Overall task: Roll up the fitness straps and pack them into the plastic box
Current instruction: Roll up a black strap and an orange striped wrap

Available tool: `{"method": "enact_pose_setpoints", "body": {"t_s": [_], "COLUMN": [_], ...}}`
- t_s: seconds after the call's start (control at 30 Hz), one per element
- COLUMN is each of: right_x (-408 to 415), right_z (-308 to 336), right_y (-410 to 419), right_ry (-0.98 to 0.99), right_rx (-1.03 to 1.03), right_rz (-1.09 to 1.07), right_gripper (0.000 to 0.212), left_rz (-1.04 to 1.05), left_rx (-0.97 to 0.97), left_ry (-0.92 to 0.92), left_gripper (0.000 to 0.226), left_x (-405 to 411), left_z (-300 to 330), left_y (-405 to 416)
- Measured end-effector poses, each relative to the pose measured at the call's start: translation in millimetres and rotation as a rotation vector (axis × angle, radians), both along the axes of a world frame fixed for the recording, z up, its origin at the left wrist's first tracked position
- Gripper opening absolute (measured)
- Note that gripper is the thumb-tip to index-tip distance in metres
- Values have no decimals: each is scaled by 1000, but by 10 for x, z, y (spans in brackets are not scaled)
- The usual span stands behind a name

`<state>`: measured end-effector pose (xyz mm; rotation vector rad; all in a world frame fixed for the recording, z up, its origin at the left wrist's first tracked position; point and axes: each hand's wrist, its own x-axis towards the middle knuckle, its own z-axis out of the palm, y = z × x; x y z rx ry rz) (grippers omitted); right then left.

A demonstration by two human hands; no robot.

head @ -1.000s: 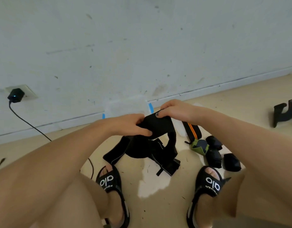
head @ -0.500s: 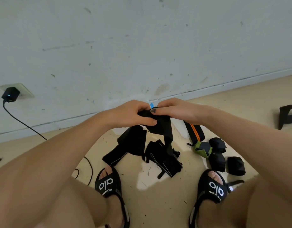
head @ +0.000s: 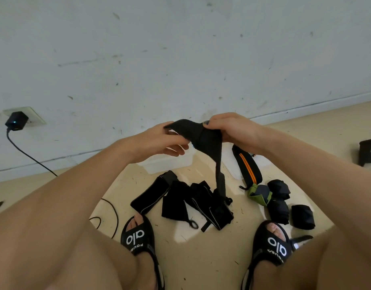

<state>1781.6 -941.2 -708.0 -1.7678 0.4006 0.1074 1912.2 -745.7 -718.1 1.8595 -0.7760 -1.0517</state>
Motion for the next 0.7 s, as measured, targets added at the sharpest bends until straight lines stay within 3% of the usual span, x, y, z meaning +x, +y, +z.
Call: {"method": "enact_pose_setpoints", "body": {"t_s": [0.2, 0.3, 0.47, 0.7], "right_x": [-6, 7, 12, 16], "right_z": [44, 51, 77, 182], "right_y": [96, 128, 174, 189], "right_ry": [-61, -74, -81, -98], "right_rx": [123, 171, 209, 548], "right_rz": [-130, -208, -230, -158], "right_gripper": [30, 31, 26, 30], "left_rz": [-39, -63, 28, 334], "left_rx": [31, -33, -75, -240], "left_ry": [284, 282, 78, 169], "left_gripper": [51, 42, 29, 38], "left_x": [-70, -157, -194, -108], "left_z": [34, 80, 90, 78], "left_y": [4, -45, -115, -183]}}
